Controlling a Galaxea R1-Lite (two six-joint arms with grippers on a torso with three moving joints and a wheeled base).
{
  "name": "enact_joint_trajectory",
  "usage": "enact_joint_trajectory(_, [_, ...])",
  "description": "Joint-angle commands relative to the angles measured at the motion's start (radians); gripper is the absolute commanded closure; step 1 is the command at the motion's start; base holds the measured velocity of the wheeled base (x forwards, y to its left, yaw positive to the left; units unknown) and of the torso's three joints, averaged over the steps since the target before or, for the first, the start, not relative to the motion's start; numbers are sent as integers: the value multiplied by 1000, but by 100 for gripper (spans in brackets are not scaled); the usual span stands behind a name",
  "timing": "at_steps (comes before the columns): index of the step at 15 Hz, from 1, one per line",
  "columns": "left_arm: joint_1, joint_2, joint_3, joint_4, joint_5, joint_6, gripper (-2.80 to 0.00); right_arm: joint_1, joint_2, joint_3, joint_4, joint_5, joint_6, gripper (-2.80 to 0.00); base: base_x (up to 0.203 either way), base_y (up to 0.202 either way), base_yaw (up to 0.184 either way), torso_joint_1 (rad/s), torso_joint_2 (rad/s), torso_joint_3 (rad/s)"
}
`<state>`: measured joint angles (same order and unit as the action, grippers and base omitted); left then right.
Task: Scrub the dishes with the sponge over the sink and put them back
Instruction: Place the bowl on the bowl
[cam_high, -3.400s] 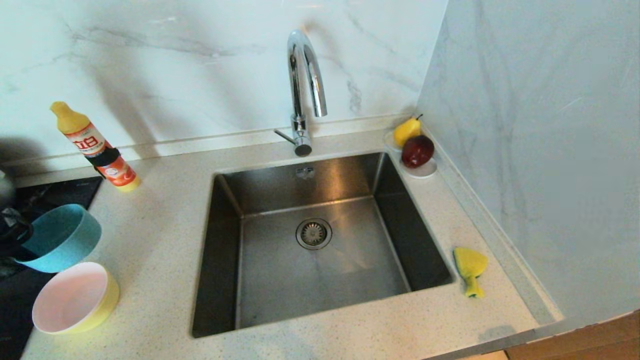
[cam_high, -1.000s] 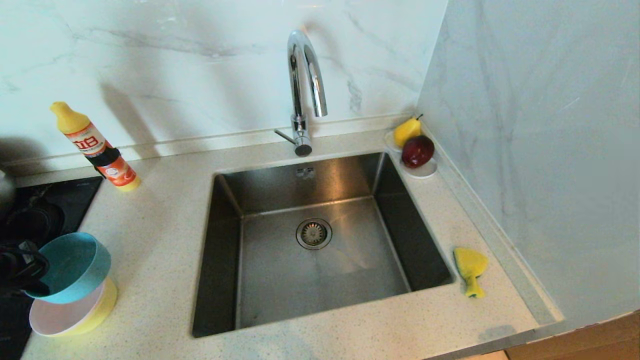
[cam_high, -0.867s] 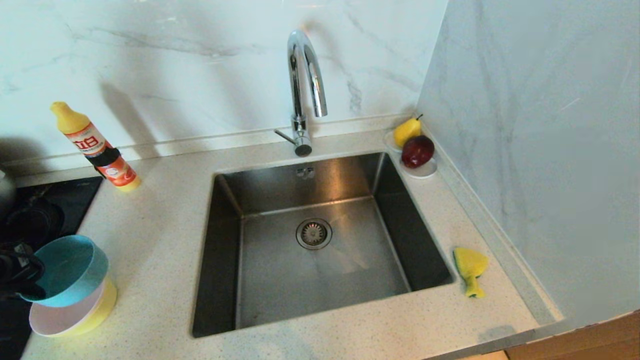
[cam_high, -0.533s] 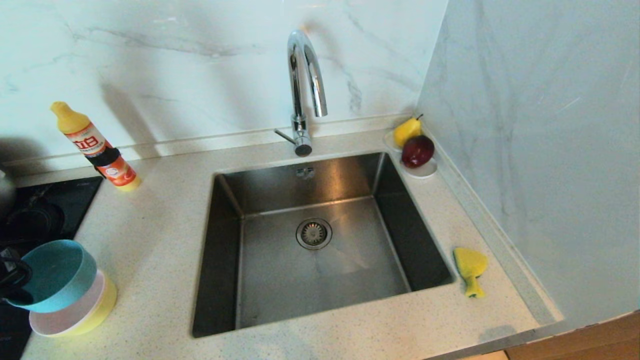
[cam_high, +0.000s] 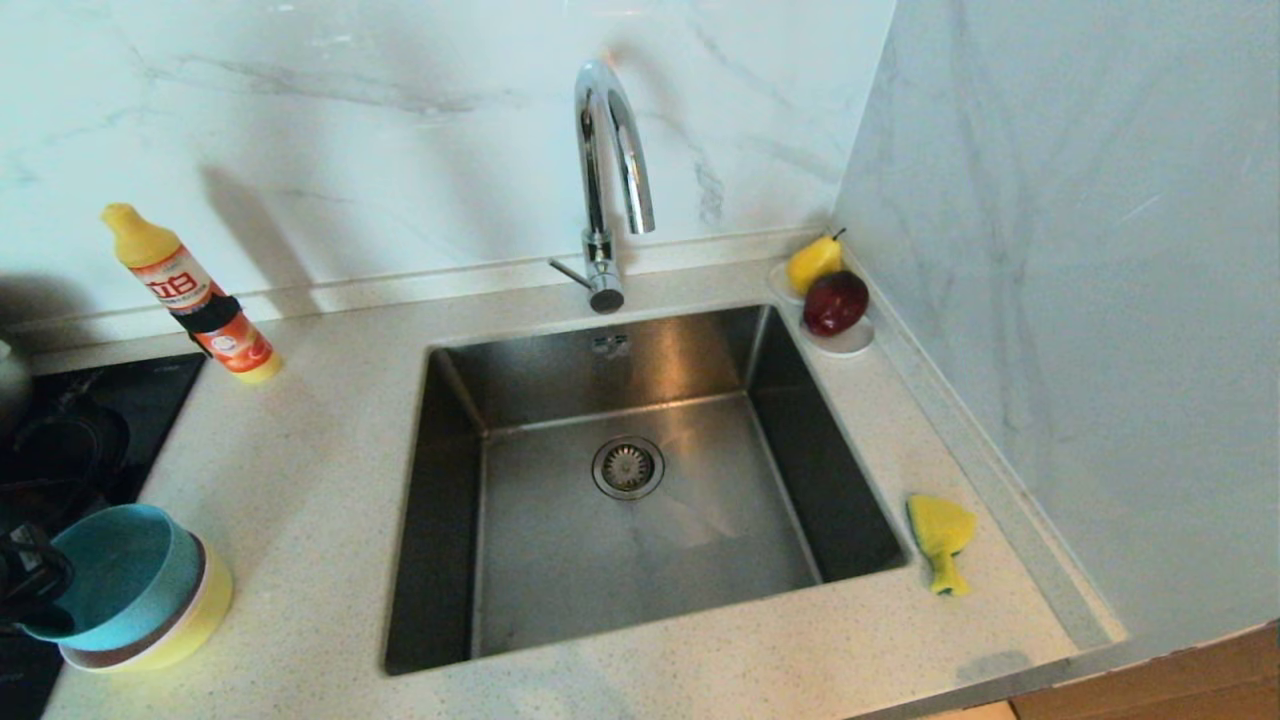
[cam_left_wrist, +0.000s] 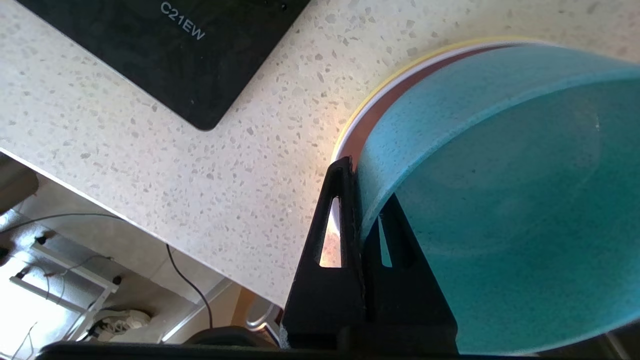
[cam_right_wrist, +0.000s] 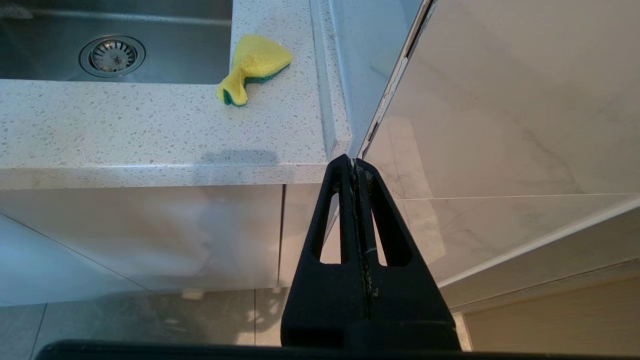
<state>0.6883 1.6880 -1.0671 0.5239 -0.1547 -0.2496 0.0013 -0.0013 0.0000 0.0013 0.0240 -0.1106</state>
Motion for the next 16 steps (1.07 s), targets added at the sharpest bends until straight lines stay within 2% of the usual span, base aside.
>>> enact_joint_trajectory(1, [2,22,4,-1,-2,-2,0,0,0,0,0,1,-1,0,0,0,0,0,0,0])
enact_joint_trajectory(4, [4,31,4,-1,-2,-2,0,0,-2,0,0,1,0,0,0,0,0,0,0,0])
enact_joint_trajectory(5, [4,30,4,-1,-2,-2,-280,0,-2,0,0,1,0,0,0,0,0,0,0,0])
enact_joint_trajectory(10, [4,10,-10,-1,-14,-6,-280,0,-1,0,0,1,0,0,0,0,0,0,0,0])
enact_joint_trajectory(16, [5,-110,-147,19,-35,-10,-280,0,-2,0,0,1,-1,0,0,0,0,0,0,0])
